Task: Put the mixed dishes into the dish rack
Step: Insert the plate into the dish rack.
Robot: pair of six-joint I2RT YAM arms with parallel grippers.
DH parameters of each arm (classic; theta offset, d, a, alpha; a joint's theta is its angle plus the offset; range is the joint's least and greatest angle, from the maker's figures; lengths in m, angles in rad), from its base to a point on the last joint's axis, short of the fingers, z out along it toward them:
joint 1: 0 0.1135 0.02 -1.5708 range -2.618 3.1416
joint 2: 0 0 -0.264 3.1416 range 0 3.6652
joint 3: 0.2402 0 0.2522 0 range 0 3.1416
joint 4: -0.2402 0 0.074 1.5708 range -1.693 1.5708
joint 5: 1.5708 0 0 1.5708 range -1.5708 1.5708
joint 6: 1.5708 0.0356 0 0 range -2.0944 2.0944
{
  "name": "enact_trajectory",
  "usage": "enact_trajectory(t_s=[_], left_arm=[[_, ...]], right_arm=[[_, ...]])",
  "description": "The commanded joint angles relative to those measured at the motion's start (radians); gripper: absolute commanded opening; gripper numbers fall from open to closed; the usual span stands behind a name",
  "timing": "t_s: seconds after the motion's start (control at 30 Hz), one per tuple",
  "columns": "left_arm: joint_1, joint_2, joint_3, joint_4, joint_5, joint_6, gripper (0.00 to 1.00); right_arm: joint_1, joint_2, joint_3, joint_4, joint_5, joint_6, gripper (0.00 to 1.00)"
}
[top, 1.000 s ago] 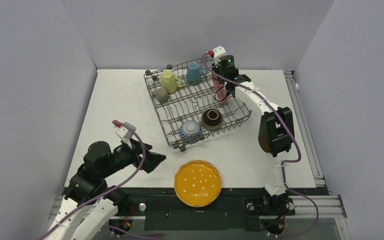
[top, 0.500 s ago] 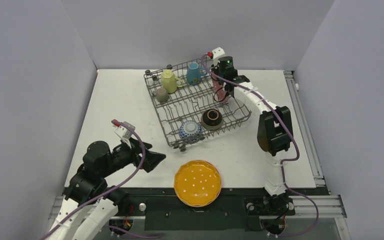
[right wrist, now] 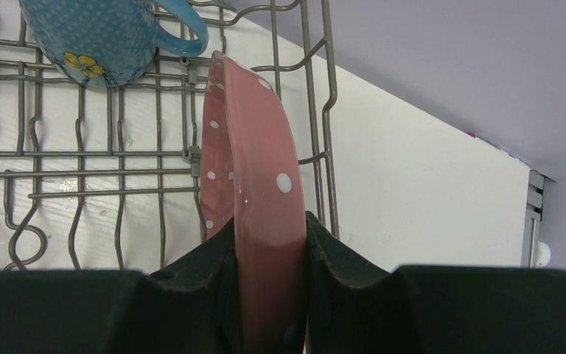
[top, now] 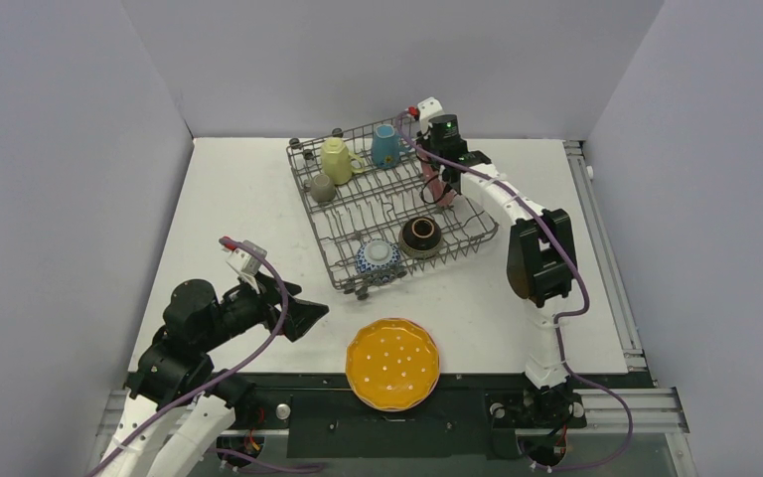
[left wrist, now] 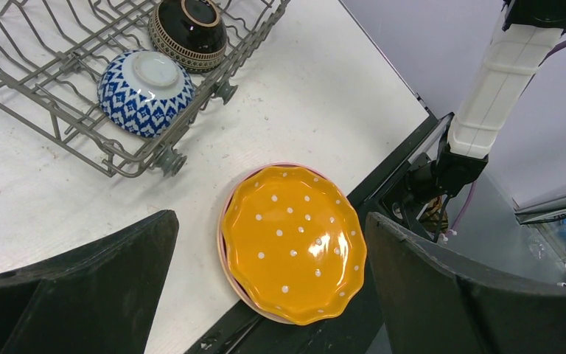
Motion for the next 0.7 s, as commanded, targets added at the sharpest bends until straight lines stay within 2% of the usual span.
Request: enact_trajectory(t_s=[0.0,0.17,0.43,0.67], left_arm=[[0.016,0.007,-0.003,0.055,0.033,0.019,0.96],[0.025,0.007,-0.003,0.057,0.040,0.019,0.96],[0.037,-0.001,-0.004,0.059,0.048,0.019,0.96],[0.040,-0.003,-0.005,0.059,0.050,0.020,0.96]], right_arm=[[0.007,-0.001,0.066,0.125,0.039,0.029,0.12],[0.007,-0.011,0.073,0.127,0.054,0.044,0.25],[0.007,-0.032,0.082,0.133,0.069,0.056,0.40],[0.007,-0.057,0.079,0.128,0.079,0.057,0.44]])
